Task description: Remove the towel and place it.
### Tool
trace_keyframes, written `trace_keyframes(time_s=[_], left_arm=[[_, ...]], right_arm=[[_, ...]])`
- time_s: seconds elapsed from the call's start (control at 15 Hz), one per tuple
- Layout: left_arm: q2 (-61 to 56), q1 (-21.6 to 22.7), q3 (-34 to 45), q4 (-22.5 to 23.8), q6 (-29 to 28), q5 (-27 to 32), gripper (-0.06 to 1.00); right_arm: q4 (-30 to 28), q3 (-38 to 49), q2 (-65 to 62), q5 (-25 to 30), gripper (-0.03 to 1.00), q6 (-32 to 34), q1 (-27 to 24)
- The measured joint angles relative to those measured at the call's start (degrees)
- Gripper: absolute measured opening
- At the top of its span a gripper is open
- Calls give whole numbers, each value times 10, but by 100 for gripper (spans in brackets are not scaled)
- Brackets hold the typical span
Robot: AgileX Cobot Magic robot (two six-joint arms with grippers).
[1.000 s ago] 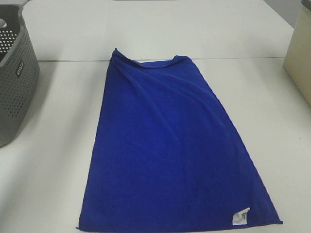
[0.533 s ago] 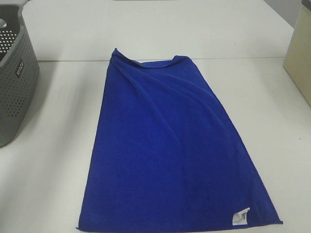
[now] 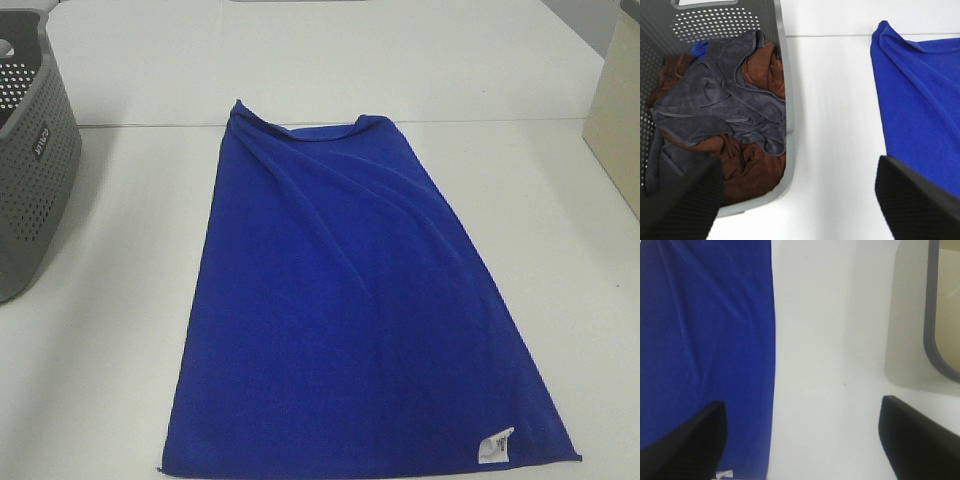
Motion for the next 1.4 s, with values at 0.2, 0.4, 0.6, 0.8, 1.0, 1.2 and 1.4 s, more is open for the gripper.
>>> trace_keyframes(time_s=[0.2,0.4,0.6,0.8,1.0,1.2,1.4], left_arm=[[-183,0,156,25,5,-19,78],[-369,0,272,49,26,-23,78],[-496,0,338,57,28,-18,78],[-564,0,383,73,28,-2,78],[-642,0,419,91,33,41,78],[-696,0,427,79,59,65,78],[-699,0,465,46,75,65,78]], right_arm=[[2,120,-160,0,82,4,0],[2,241,-346,1,82,15,0],[3,324,-477,1,82,34,0],[3,370,-563,1,82,34,0],[3,421,-658,1,82,34,0],[9,464,-680,2,82,7,0],[35,523,-680,0,82,-21,0]])
